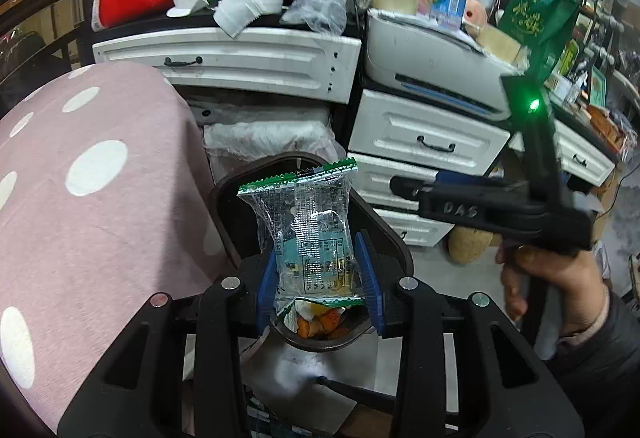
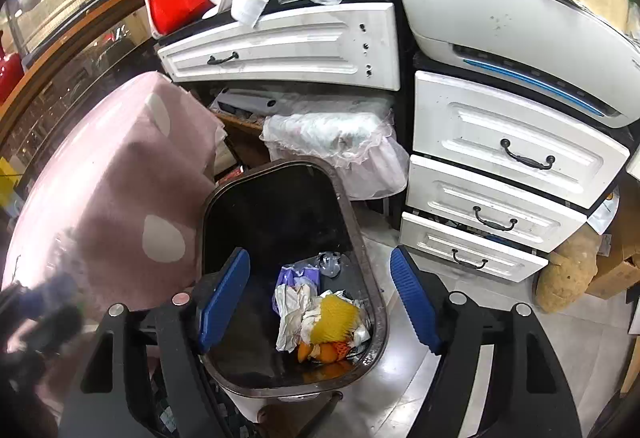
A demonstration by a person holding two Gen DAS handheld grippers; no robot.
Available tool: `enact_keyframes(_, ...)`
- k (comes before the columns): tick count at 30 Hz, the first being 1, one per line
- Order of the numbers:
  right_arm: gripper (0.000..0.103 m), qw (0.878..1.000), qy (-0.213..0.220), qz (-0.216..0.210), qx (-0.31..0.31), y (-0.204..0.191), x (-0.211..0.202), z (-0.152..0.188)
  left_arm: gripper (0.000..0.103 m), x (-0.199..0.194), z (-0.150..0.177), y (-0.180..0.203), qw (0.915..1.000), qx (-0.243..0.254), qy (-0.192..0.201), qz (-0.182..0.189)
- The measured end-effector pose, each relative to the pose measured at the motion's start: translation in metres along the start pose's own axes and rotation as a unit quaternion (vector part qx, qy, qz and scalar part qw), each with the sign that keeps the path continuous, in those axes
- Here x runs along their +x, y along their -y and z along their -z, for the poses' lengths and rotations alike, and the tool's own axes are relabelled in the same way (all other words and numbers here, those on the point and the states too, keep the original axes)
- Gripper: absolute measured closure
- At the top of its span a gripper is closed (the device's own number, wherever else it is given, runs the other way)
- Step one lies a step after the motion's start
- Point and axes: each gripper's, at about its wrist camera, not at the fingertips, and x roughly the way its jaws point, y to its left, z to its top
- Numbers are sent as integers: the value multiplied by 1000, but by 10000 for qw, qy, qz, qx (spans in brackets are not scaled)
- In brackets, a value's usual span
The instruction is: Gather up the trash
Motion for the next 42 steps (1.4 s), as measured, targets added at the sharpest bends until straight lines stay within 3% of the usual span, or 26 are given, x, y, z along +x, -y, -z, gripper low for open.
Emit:
enact_keyframes(10,31,9999,39,40,146,10,-3,-1,62,47,1,8,9989,189,-419,-11)
enact_keyframes(13,30,9998,53,55,165,12,-4,-2,41,54,4,9,9986,225,-485,6)
enact_keyframes(14,30,9998,60,60,170,12,-5,-2,30,54,5,9,9986,232,-477,16)
enact_keyframes(21,29,9998,66,89,158,11,-6,-1,20,41,10,11,9990,271,-314,149)
enact_keyframes(26,28,9992,333,208,56,2,-18,-4,14,9,7,16,9993,317,104,179)
enact_keyframes(29,25,9976,618,295,77,-4,-34,-8,8,-23,6,19,9971,461,597,23)
enact_keyframes(32,14,9941,1019,374,56,-18,-56,-10,6,-59,9,18,9919,581,1100,-241)
enact_keyframes(36,5,9856,1619,425,-223,-51,-88,-6,6,-95,20,5,9865,507,1445,-578)
enact_keyframes(42,5,9757,2053,208,-740,-107,-118,6,6,-146,47,-32,9741,116,1802,-1364)
